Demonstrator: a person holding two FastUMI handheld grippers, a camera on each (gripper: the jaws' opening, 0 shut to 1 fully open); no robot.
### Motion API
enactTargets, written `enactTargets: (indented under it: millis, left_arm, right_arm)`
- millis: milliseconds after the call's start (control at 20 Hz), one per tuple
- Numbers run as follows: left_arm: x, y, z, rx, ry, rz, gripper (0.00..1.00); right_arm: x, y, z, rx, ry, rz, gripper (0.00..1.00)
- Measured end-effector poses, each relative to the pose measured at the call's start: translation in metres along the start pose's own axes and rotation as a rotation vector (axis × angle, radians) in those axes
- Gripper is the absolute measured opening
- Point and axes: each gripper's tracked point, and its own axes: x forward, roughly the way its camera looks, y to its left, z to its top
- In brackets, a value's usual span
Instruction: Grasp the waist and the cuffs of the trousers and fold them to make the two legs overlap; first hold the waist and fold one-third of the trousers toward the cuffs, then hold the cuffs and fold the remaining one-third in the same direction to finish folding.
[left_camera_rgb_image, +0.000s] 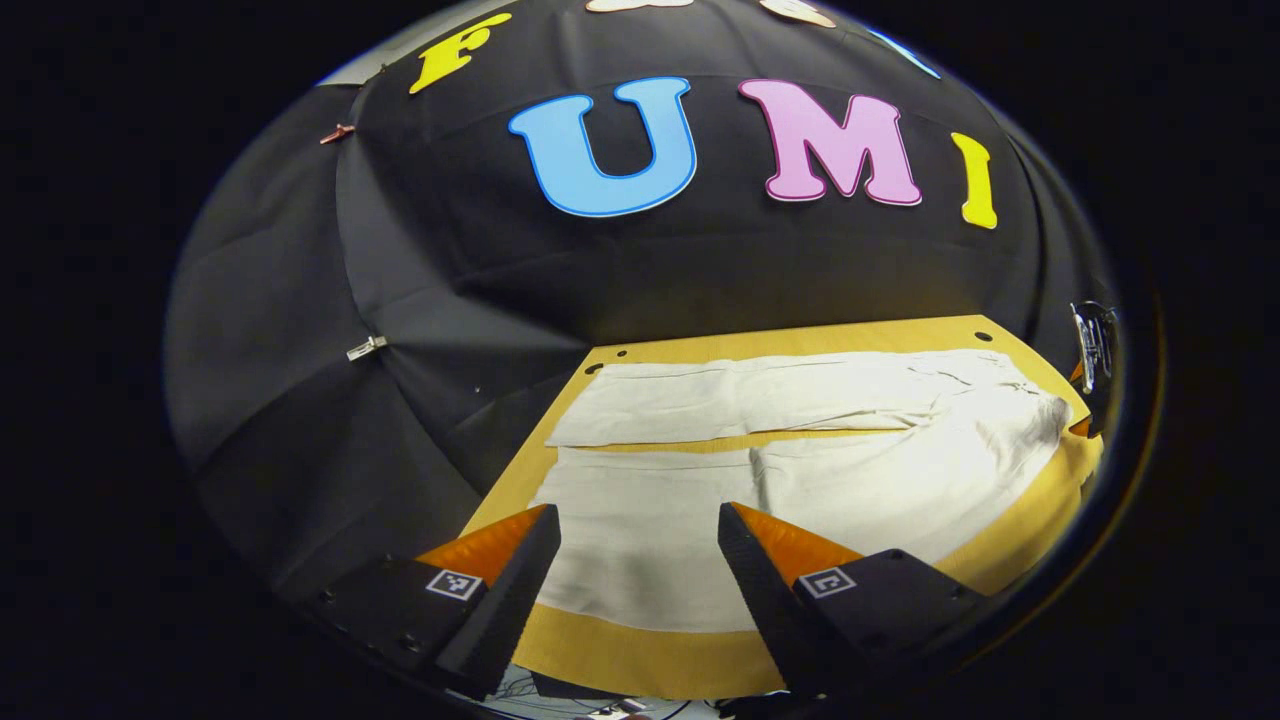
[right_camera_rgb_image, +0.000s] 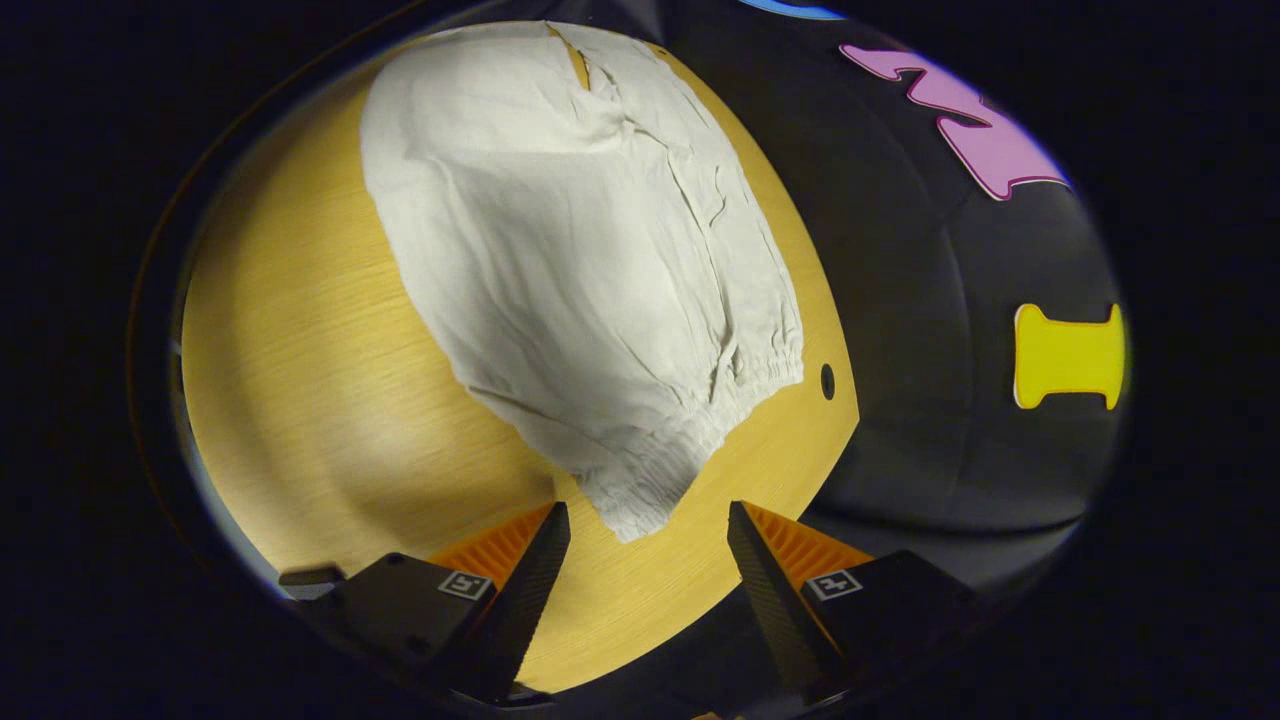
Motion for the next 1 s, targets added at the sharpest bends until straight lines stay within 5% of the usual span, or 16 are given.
enactTargets:
  millis: [200, 550, 750, 850, 950, 1000]
  left_arm:
    - [0.002, 0.002, -0.006, -0.015, 0.027, 0.022, 0.99]
    - [0.005, 0.014, -0.020, -0.033, 0.065, 0.072, 0.99]
    - [0.007, 0.042, -0.049, -0.067, 0.137, 0.151, 0.99]
    - [0.008, 0.062, -0.062, -0.049, 0.161, 0.183, 0.99]
    - [0.007, 0.079, -0.069, -0.021, 0.175, 0.206, 0.99]
    - [0.007, 0.086, -0.069, -0.009, 0.178, 0.212, 0.99]
  right_arm:
    - [0.010, 0.013, 0.013, -0.089, -0.031, 0.031, 0.98]
    - [0.033, 0.001, 0.036, -0.182, -0.035, -0.040, 1.00]
    - [0.041, 0.000, 0.038, -0.174, -0.021, -0.030, 0.92]
    - [0.041, 0.001, 0.040, -0.187, -0.017, -0.033, 0.76]
    - [0.043, 0.009, 0.037, -0.186, -0.003, 0.003, 0.71]
    - [0.045, 0.011, 0.036, -0.194, 0.007, 0.005, 0.59]
